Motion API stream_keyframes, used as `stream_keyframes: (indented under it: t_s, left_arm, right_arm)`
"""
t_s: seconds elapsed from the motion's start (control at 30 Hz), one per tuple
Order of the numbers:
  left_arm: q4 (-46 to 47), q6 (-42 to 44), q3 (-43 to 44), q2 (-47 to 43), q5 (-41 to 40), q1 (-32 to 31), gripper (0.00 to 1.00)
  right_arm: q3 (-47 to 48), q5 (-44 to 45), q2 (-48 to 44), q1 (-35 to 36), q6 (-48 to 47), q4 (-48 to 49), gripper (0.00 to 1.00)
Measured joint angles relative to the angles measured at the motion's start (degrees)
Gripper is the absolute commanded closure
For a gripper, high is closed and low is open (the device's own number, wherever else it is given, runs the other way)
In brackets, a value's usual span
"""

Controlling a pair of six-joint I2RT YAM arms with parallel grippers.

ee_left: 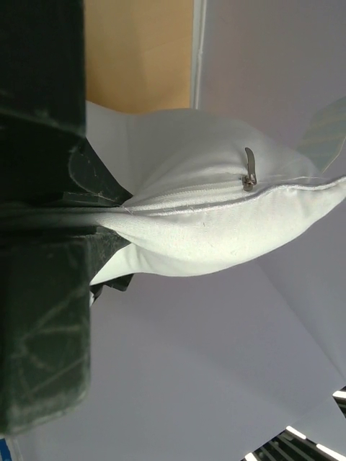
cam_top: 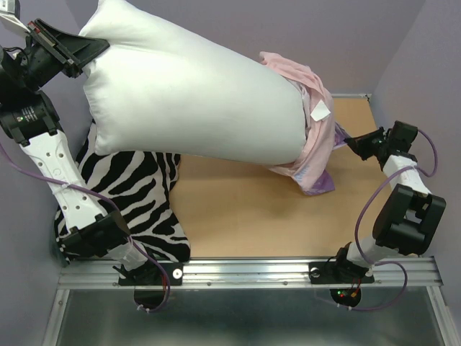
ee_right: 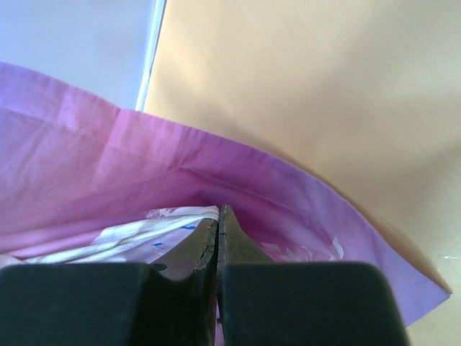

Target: Remove the pillowcase from the pillow

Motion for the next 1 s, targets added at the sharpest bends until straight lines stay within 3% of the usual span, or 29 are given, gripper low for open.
stream_keyframes:
  t_s: [0.2, 0.43, 0.57, 0.7, 1.0]
  left_arm:
    - [1.86, -0.92, 0.09, 0.52, -0.17, 0.5, 1.0]
    - [8.35, -1.84, 0.55, 1.03, -7.78, 6.73, 1.0]
    - [8.41, -0.52, 0.37, 1.33, -9.99, 6.29, 1.0]
    - [8.87, 2.01, -3.5, 1.27, -14.38, 0.44, 1.0]
    - [4.76, 14.53, -14.84, 0.79, -27.21, -22.77, 1.0]
  right_arm:
    - [0.0, 4.46, 0.0, -0.61, -0.15, 0.0, 0.99]
    - [-0.11, 22.53, 2.29, -9.77, -2.4, -0.74, 0.99]
    - [-0.11, 25.11, 2.25, -9.03, -3.65, -0.81, 0.99]
    - [-0.11, 25.4, 1.55, -4.02, -4.74, -0.85, 0.99]
    - [2.73, 25.38, -2.1, 7.19, -7.39, -2.6, 1.0]
